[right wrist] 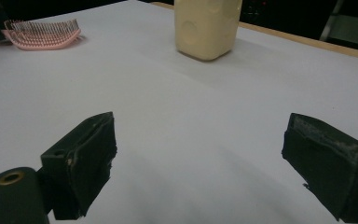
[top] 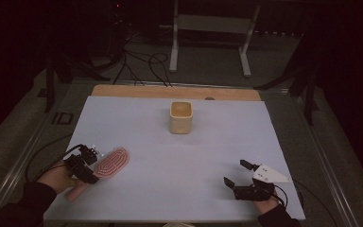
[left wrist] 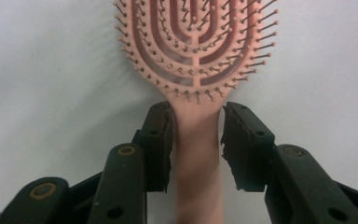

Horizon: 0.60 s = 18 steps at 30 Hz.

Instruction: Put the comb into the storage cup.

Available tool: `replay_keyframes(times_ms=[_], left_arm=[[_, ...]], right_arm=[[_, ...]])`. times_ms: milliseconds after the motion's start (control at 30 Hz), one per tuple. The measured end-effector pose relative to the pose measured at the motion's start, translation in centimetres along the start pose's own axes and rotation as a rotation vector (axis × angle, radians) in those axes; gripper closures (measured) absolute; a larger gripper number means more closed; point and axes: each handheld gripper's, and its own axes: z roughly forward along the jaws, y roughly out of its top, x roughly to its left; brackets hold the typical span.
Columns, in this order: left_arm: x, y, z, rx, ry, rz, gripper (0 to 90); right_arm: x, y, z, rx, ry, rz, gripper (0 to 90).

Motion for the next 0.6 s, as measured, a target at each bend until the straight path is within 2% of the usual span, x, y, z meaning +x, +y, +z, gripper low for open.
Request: replay_keyframes(times_ms=[333,600], left_arm=[[0.39,0.08,0.71,0.034,-0.03,-0.031,69.0],[0.39,0.26,0.76,0.044,-0.028,-0.041,70.1]], right_arm=[[-0.03,0.0,-0.04,0.0,-0.001,0.002,9.5],[0.02,0.03,-0.09,-0.001,-0.003,0.0,9.5]])
